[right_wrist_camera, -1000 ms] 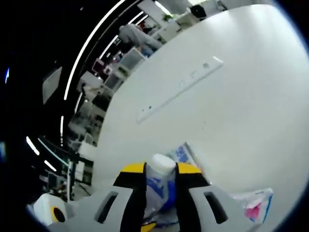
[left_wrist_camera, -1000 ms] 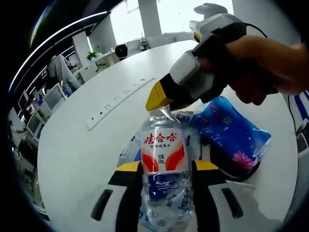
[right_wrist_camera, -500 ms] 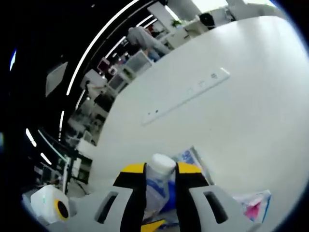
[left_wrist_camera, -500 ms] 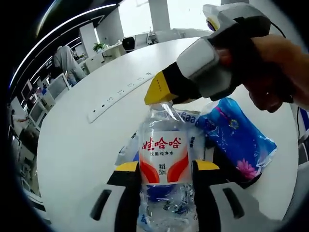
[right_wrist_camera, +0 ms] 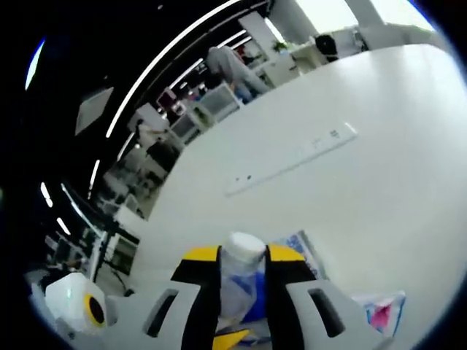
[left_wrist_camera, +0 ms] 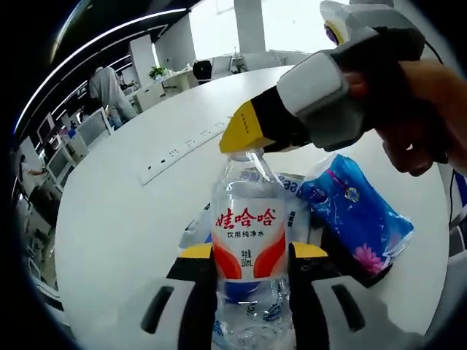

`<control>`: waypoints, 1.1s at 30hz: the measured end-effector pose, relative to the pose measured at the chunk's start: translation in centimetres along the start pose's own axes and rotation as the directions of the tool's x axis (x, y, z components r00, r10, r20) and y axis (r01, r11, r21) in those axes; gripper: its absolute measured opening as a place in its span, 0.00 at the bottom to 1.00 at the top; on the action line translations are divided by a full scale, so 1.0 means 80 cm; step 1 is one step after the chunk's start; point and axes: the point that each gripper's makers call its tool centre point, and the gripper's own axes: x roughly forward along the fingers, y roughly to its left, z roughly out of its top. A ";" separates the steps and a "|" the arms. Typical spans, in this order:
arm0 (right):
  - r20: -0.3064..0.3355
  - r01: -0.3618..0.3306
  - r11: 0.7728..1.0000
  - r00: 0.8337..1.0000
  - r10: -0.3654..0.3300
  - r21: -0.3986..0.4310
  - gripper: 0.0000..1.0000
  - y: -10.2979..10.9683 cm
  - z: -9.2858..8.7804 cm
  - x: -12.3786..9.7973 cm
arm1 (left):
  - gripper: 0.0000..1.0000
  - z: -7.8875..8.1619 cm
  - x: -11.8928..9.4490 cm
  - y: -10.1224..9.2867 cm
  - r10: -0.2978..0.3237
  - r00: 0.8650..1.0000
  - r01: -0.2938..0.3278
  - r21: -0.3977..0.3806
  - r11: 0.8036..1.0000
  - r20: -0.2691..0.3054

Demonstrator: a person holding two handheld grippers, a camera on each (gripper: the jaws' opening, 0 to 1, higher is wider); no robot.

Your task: Arrange the tabletop items into an orderly group along one side of the table until the central work area is clear of visible clutter.

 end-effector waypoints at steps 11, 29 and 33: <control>0.058 -0.045 0.992 0.997 0.052 -0.115 0.18 0.045 0.025 -0.012 | 0.35 0.019 -0.025 0.019 0.044 0.993 -0.041 -0.029 0.999 0.107; 0.088 -0.159 0.970 0.980 0.178 -0.186 0.18 0.135 0.036 -0.025 | 0.36 0.030 -0.084 0.060 0.143 0.960 -0.120 -0.108 0.987 0.241; 0.087 -0.176 0.963 0.977 0.197 -0.204 0.18 0.151 0.035 -0.027 | 0.36 0.029 -0.092 0.069 0.164 0.953 -0.138 -0.116 0.984 0.255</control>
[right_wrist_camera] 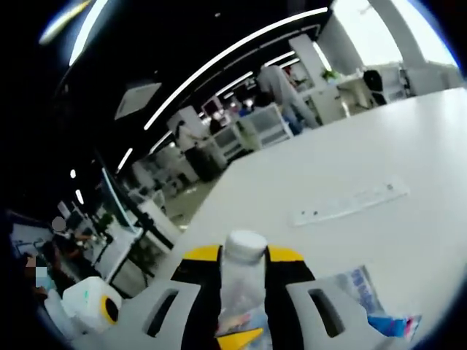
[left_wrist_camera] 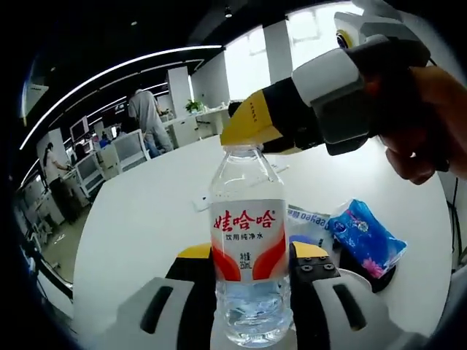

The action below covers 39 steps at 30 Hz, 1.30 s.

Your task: Arrange the tabletop items into an orderly group along one side of the table until the central work area is clear of visible clutter.

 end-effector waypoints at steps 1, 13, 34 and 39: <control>0.002 -0.004 1.000 1.000 0.004 -0.006 0.18 0.003 0.000 0.000 | 0.36 0.001 -0.002 0.002 0.003 1.000 -0.003 -0.005 1.000 0.005; -0.003 -0.060 0.995 0.998 0.060 -0.084 0.18 0.053 -0.007 0.009 | 0.36 -0.006 -0.034 0.031 0.072 0.995 -0.070 -0.022 0.997 0.070; -0.046 -0.132 0.976 0.991 0.126 -0.171 0.19 0.114 -0.044 0.040 | 0.37 -0.043 -0.071 0.080 0.156 0.981 -0.149 -0.062 0.987 0.119; -0.057 -0.146 0.970 0.989 0.138 -0.194 0.19 0.123 -0.055 0.047 | 0.37 -0.054 -0.074 0.087 0.175 0.976 -0.168 -0.065 0.984 0.131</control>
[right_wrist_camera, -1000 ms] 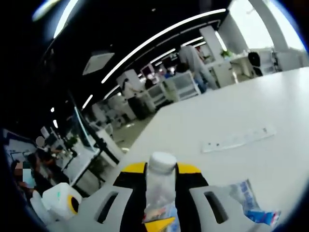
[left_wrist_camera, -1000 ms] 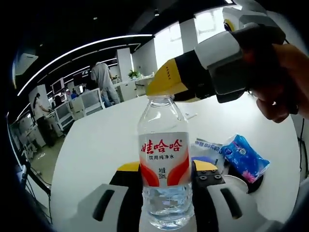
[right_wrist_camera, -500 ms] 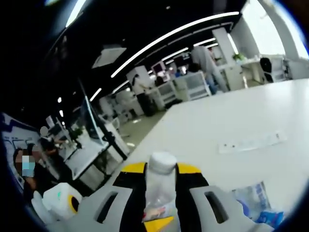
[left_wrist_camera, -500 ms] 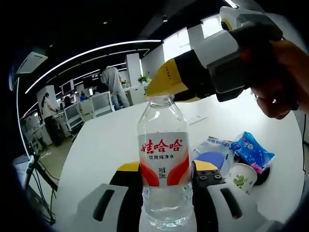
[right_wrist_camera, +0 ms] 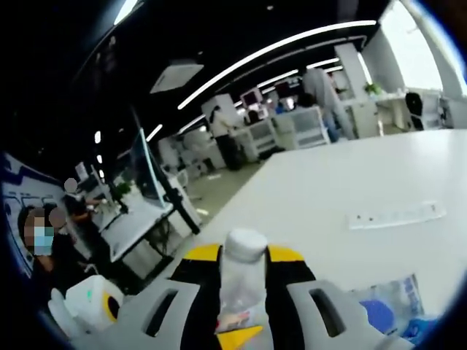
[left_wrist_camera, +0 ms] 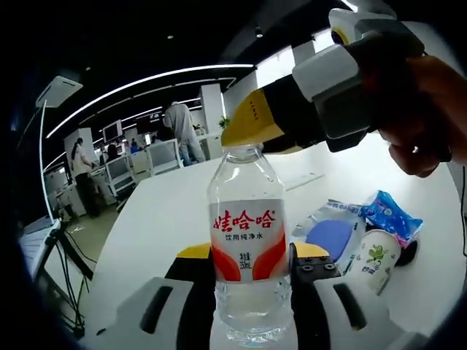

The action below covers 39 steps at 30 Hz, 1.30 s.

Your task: Arrange the tabletop items into an orderly group along one side of the table until the central work area is clear of visible clutter.

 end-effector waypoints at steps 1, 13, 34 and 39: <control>-0.005 -0.001 1.000 1.000 0.001 -0.009 0.19 0.001 -0.003 0.001 | 0.37 -0.003 0.000 0.003 0.006 1.000 -0.006 0.001 1.000 0.002; -0.035 -0.032 0.998 0.999 0.030 -0.060 0.19 0.022 -0.037 0.023 | 0.37 -0.038 -0.011 0.025 0.043 0.999 -0.044 0.009 0.999 0.024; -0.032 -0.063 0.986 0.998 0.059 -0.154 0.19 0.059 -0.063 0.045 | 0.38 -0.070 -0.024 0.059 0.092 0.995 -0.092 0.009 0.996 0.049; -0.024 -0.072 0.981 0.997 0.068 -0.178 0.19 0.067 -0.064 0.043 | 0.39 -0.071 -0.027 0.062 0.101 0.992 -0.102 0.010 0.995 0.071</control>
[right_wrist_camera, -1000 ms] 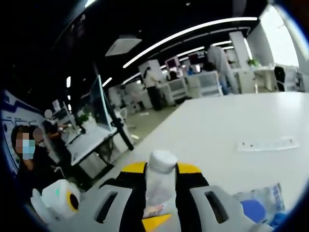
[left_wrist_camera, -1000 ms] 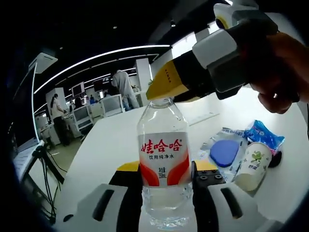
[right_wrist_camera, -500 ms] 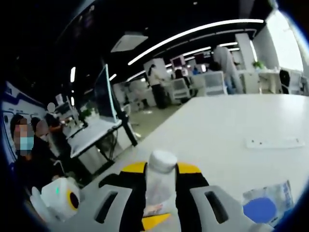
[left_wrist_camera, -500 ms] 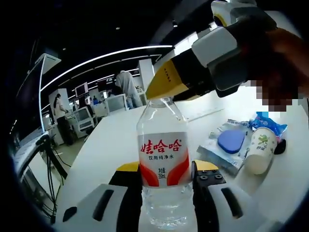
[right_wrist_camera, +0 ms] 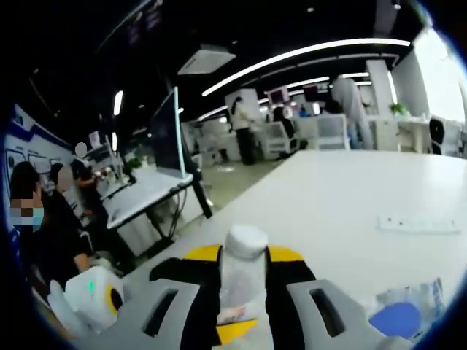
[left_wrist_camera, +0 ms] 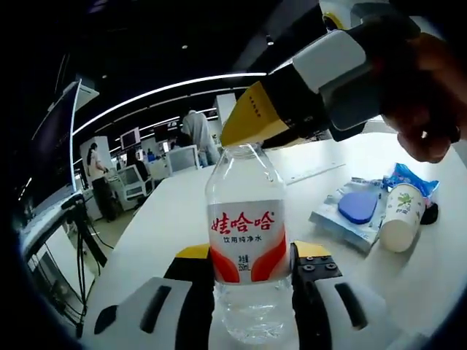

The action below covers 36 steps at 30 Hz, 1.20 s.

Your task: Arrange the tabletop items into an orderly group along one side of the table until the central work area is clear of visible clutter.

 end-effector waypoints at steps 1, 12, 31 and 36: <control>0.001 -0.004 1.000 1.000 0.004 -0.009 0.19 0.002 0.000 -0.001 | 0.39 0.000 0.000 0.000 0.002 1.000 -0.002 -0.003 1.000 0.000; -0.018 -0.060 0.997 0.998 0.059 -0.040 0.19 0.025 -0.005 -0.010 | 0.39 -0.004 -0.011 0.004 0.036 0.999 -0.037 -0.033 0.999 -0.029; -0.055 -0.132 0.979 0.991 0.125 -0.154 0.19 0.061 -0.015 -0.016 | 0.39 -0.015 -0.028 0.007 0.079 0.992 -0.090 -0.120 0.989 -0.095; -0.072 -0.154 0.970 0.987 0.143 -0.185 0.19 0.066 -0.017 -0.018 | 0.39 -0.017 -0.032 0.005 0.075 0.992 -0.090 -0.149 0.985 -0.105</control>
